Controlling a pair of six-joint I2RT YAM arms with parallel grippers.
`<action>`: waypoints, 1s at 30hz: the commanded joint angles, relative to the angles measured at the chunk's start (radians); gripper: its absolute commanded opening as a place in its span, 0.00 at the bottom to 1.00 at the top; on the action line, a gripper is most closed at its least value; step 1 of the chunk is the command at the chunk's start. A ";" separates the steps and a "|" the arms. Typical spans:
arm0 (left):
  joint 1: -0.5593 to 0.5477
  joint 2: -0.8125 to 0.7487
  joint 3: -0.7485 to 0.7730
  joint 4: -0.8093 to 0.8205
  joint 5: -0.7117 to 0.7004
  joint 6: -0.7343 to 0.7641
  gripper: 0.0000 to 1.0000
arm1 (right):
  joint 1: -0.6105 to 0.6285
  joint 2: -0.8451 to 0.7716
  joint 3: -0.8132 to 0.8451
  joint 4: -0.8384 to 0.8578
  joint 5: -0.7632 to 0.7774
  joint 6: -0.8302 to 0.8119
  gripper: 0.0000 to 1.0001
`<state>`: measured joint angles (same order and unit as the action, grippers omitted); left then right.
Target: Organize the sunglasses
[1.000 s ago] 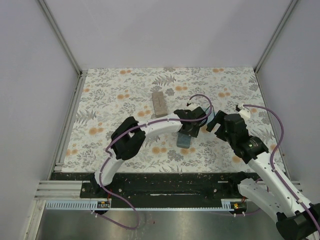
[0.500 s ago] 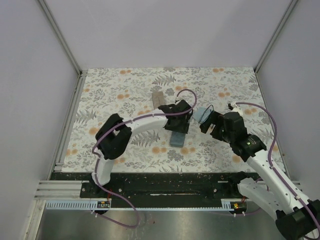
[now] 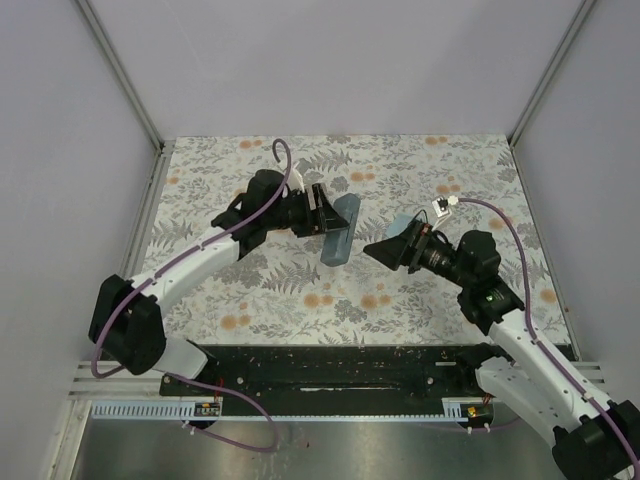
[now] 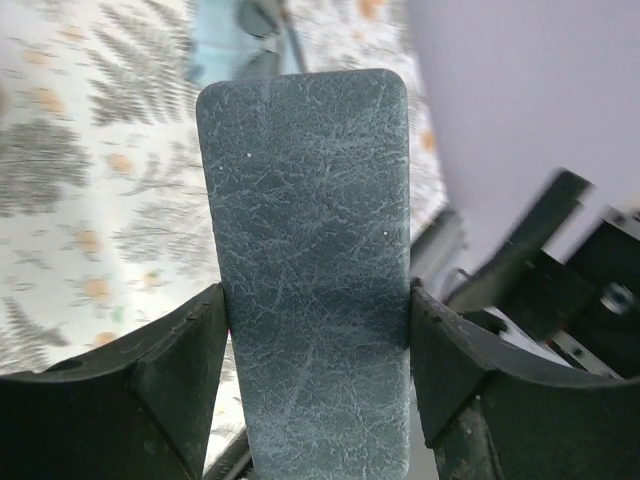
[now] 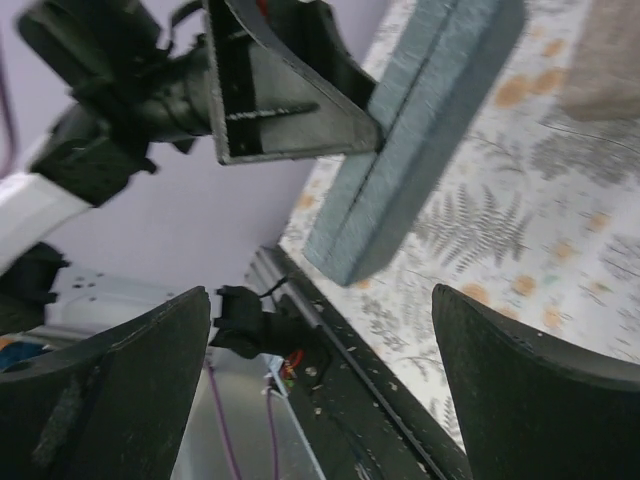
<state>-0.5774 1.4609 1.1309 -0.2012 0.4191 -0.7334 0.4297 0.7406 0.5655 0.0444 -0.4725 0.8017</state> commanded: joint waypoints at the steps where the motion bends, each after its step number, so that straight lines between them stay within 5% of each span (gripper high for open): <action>1: 0.001 -0.100 -0.103 0.415 0.245 -0.205 0.38 | 0.000 0.057 -0.029 0.433 -0.208 0.177 0.99; 4: 0.001 -0.125 -0.170 0.638 0.300 -0.357 0.38 | -0.002 0.094 -0.030 0.541 -0.230 0.228 0.99; 11: 0.001 -0.157 -0.223 0.813 0.313 -0.481 0.38 | -0.002 0.118 0.004 0.512 -0.229 0.228 1.00; 30: -0.047 -0.143 -0.232 0.875 0.303 -0.518 0.39 | -0.002 0.146 0.033 0.529 -0.250 0.254 0.99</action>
<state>-0.6075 1.3342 0.8898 0.5591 0.7120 -1.2369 0.4301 0.8776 0.5514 0.5114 -0.6903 1.0351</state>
